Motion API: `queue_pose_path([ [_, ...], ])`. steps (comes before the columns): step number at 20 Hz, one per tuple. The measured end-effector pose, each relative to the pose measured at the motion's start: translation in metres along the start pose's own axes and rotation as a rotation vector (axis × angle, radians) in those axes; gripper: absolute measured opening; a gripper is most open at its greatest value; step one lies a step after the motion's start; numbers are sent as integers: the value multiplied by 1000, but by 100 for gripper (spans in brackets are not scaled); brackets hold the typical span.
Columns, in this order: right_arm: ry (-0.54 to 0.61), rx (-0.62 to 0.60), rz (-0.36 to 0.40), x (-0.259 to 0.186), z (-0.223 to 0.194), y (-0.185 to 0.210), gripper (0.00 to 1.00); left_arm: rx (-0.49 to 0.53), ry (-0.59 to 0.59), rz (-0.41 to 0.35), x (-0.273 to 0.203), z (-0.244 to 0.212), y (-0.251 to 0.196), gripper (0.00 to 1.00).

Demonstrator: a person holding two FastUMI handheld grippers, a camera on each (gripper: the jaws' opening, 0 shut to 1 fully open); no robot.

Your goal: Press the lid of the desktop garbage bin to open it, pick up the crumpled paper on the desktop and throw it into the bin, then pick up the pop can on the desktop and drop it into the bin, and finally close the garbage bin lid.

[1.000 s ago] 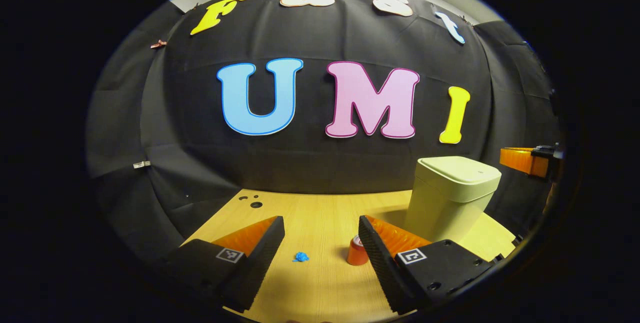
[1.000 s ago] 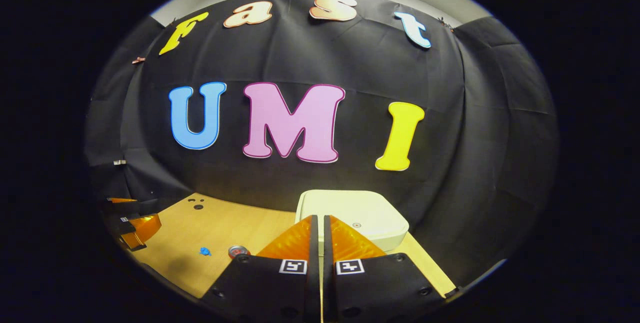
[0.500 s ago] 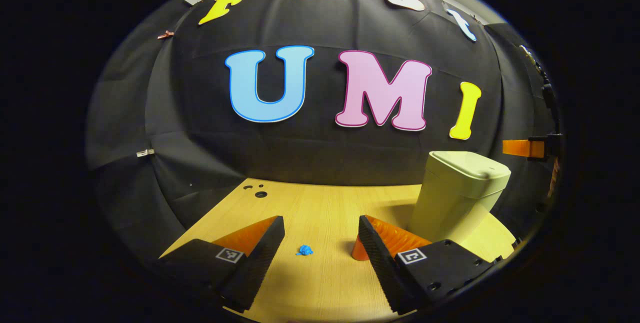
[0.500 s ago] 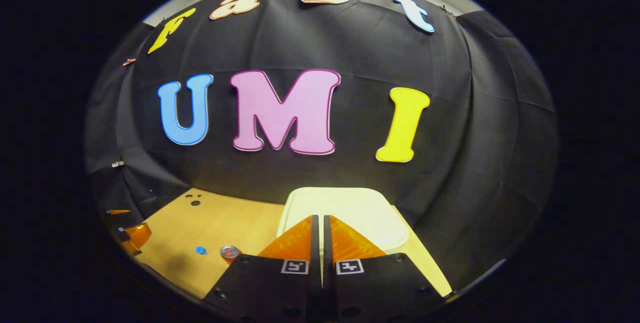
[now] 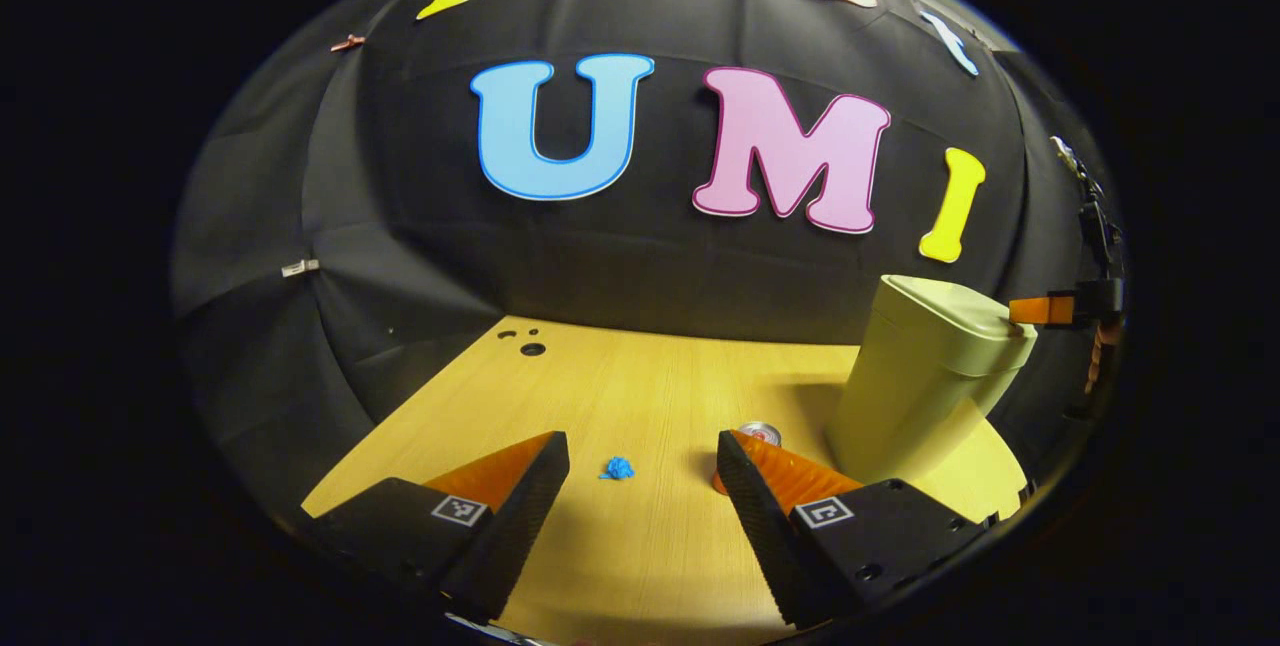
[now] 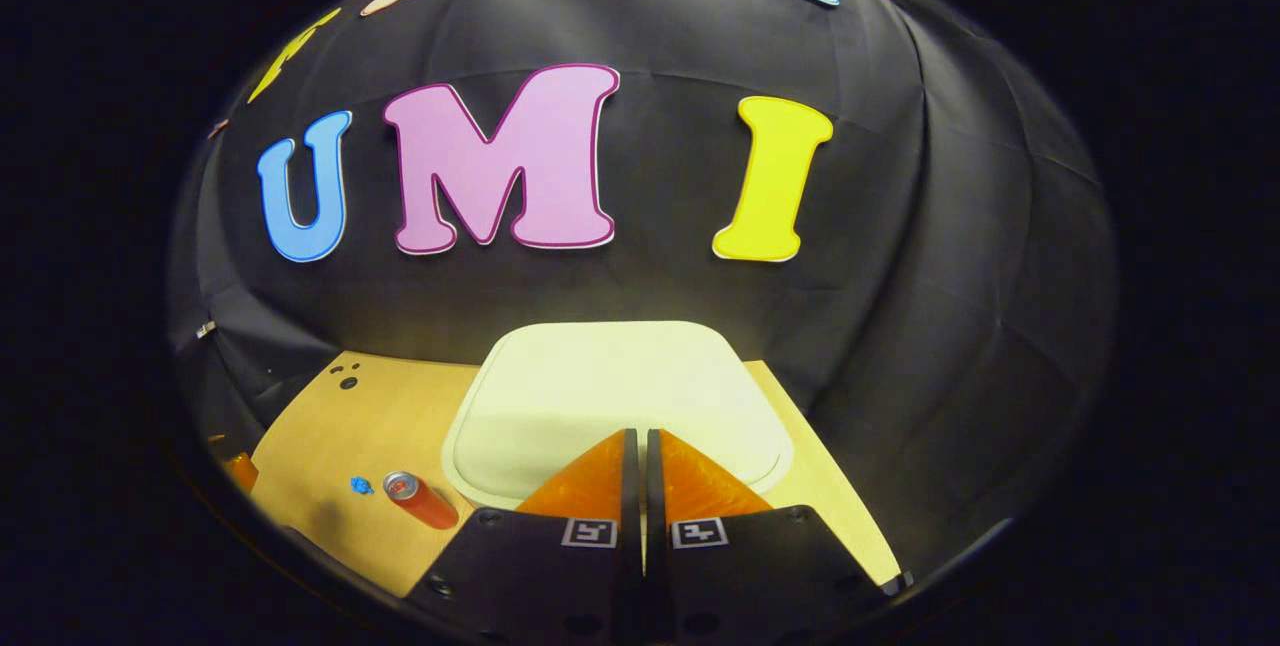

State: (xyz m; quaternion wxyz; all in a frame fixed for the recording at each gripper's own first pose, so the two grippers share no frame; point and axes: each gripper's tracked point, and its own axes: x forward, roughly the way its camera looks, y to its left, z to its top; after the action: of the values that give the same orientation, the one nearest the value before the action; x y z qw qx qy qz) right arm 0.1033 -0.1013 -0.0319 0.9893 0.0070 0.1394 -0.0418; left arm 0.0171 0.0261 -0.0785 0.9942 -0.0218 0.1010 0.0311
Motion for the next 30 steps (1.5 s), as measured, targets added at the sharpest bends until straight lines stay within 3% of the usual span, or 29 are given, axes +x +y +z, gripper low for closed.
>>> queue_pose_path([
  [10, 15, -6, 18, 6, -3, 2, 6, 21, 22, 24, 5, -8, 5, 96],
  [14, 3, -84, 19, 0, 11, 1, 5, 1, 37, 22, 8, -12, 6, 96],
  [22, -178, 20, -3, -37, 87, -4, 5, -2, 27, -3, 6, -12, 7, 96],
  [26, -163, 76, 25, -60, 90, 9, 5, 22, 10, -38, 6, -9, 3, 96],
  [28, -189, 73, 14, -70, 91, 9, 2, 51, -6, -44, 8, -6, 4, 96],
  [30, -175, 78, 4, -77, 80, 12, 5, 67, -17, -46, 12, -3, 8, 96],
])
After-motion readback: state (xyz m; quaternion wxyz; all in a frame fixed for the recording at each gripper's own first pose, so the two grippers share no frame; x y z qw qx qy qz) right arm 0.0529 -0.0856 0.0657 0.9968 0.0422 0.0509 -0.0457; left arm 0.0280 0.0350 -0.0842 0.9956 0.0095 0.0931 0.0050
